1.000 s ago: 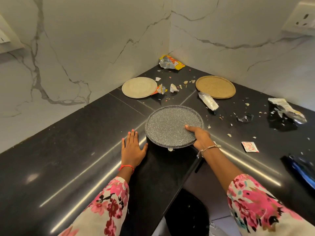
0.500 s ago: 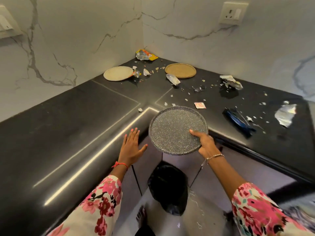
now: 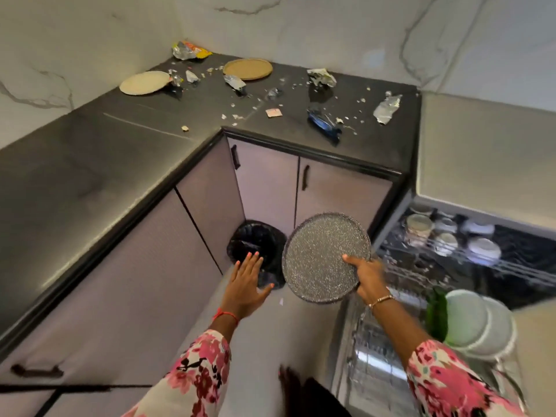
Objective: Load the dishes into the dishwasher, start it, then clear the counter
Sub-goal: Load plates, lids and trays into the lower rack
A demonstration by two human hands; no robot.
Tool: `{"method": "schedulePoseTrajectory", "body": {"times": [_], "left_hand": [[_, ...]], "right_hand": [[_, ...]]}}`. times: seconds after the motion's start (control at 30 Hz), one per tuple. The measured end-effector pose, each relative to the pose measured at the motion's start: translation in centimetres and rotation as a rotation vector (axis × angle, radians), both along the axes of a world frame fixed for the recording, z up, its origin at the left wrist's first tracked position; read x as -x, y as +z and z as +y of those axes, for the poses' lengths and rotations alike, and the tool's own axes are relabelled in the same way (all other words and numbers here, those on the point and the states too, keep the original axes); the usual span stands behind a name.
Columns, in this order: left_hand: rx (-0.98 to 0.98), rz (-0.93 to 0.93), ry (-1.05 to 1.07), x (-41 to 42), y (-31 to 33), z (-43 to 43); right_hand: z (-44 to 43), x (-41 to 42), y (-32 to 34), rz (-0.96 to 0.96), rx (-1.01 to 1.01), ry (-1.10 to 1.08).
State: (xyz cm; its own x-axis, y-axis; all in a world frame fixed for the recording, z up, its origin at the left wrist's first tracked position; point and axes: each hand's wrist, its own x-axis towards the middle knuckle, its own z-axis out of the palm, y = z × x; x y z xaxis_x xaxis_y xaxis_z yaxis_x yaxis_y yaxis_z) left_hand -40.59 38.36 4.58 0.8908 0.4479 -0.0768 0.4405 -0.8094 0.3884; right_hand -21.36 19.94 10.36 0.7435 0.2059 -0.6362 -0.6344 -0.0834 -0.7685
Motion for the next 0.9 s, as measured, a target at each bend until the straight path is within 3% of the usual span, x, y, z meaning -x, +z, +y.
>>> {"method": "schedulePoseTrajectory", "body": {"times": [0.27,0.53,0.9], "left_hand": [[-0.025,0.098,-0.135,5.4,-3.5,-14.9],[0.024,0.122,-0.314,8.2,-4.3,-26.0],[0.058,0.206,-0.443,0.0,-6.4,-34.0]], "right_hand": [[-14.7,8.8,-3.1,-0.100,0.184,-0.153],[-27.4,14.3,-4.2,-0.197,0.357,-0.148],[-37.4,9.2,-6.4,-0.307,0.493,-0.100]]}}
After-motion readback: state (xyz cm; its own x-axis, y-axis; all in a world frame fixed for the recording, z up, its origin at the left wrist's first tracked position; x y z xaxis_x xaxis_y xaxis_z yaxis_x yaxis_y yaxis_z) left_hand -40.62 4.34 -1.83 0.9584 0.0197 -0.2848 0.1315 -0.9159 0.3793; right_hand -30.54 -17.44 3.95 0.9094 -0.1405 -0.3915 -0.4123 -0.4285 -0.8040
